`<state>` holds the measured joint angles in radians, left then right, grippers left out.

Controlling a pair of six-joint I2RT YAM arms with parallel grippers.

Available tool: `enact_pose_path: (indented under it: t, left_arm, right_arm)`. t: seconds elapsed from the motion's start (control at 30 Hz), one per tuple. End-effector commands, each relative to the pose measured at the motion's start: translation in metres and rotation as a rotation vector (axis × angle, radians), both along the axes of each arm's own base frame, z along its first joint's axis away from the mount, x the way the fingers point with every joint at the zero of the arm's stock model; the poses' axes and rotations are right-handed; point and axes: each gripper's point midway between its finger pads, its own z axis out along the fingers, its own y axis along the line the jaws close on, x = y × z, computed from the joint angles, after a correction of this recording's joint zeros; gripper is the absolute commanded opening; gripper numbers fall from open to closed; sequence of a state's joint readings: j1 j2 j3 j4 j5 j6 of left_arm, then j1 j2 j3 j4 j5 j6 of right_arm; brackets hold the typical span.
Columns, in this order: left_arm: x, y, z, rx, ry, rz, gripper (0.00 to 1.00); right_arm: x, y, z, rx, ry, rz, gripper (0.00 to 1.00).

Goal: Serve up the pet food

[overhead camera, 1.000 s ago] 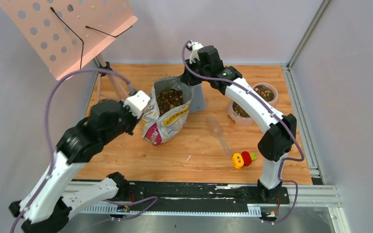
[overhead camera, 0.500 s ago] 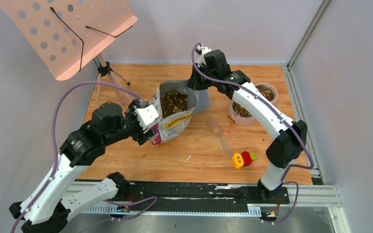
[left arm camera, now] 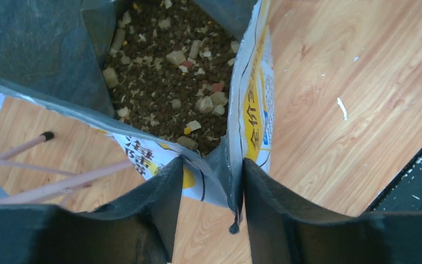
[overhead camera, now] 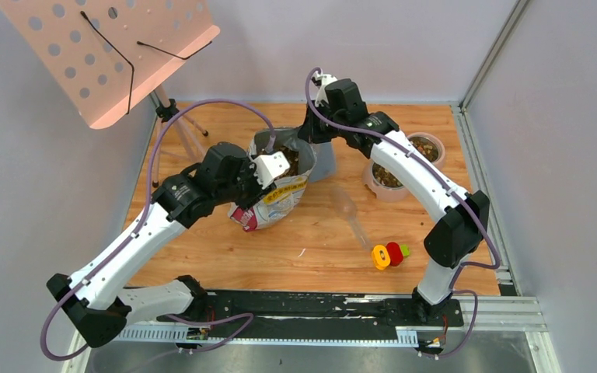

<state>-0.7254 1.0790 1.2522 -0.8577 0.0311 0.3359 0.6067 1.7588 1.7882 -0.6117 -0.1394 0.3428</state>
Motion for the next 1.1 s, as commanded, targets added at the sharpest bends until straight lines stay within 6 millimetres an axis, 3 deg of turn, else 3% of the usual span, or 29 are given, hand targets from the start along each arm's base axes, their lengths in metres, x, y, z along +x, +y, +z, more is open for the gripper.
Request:
enact_pose_path:
  t: [0.0, 0.03, 0.1, 0.13, 0.17, 0.27, 0.4, 0.5, 0.53, 0.67, 0.73, 0.9, 1.07]
  left_arm:
    - [0.017, 0.007, 0.021, -0.001, -0.117, 0.058, 0.43]
    - [0.015, 0.008, 0.030, -0.014, -0.135, 0.048, 0.39]
    - [0.010, 0.015, 0.041, 0.000, -0.167, 0.032, 0.22]
    - [0.008, 0.021, 0.043, 0.026, -0.186, 0.021, 0.08]
    - [0.007, 0.029, 0.052, 0.031, -0.224, 0.035, 0.03]
    - [0.000, 0.051, 0.075, 0.055, -0.342, 0.020, 0.00]
    - [-0.019, 0.057, 0.089, 0.067, -0.402, -0.091, 0.00]
    - [-0.032, 0.053, 0.080, 0.078, -0.370, -0.175, 0.00]
    - [-0.035, 0.052, 0.073, 0.083, -0.357, -0.191, 0.00]
    - [-0.038, 0.058, 0.058, 0.145, -0.376, -0.240, 0.00]
    - [-0.037, 0.065, 0.053, 0.196, -0.414, -0.256, 0.00]
    - [-0.030, 0.074, 0.063, 0.253, -0.523, -0.259, 0.00]
    - [-0.029, 0.073, 0.072, 0.243, -0.537, -0.261, 0.00]
  right_arm:
    - [0.014, 0.006, 0.079, 0.150, -0.179, -0.035, 0.00]
    - [0.013, 0.006, 0.079, 0.150, -0.176, -0.035, 0.00]
    - [0.012, 0.004, 0.080, 0.151, -0.178, -0.037, 0.00]
    - [0.011, 0.003, 0.083, 0.153, -0.184, -0.042, 0.00]
    - [0.010, 0.002, 0.086, 0.156, -0.190, -0.044, 0.00]
    - [0.004, -0.002, 0.098, 0.173, -0.205, -0.041, 0.00]
    - [-0.020, 0.000, 0.128, 0.242, -0.205, 0.027, 0.02]
    - [-0.051, 0.014, 0.153, 0.303, -0.227, 0.236, 0.22]
    - [-0.063, 0.018, 0.160, 0.320, -0.240, 0.327, 0.33]
    - [-0.105, 0.005, 0.180, 0.376, -0.326, 0.741, 0.66]
    - [-0.113, -0.013, 0.174, 0.379, -0.377, 0.879, 0.70]
    - [-0.079, -0.044, 0.139, 0.313, -0.514, 0.944, 0.71]
    - [-0.049, -0.035, 0.072, 0.174, -0.647, 1.050, 0.67]
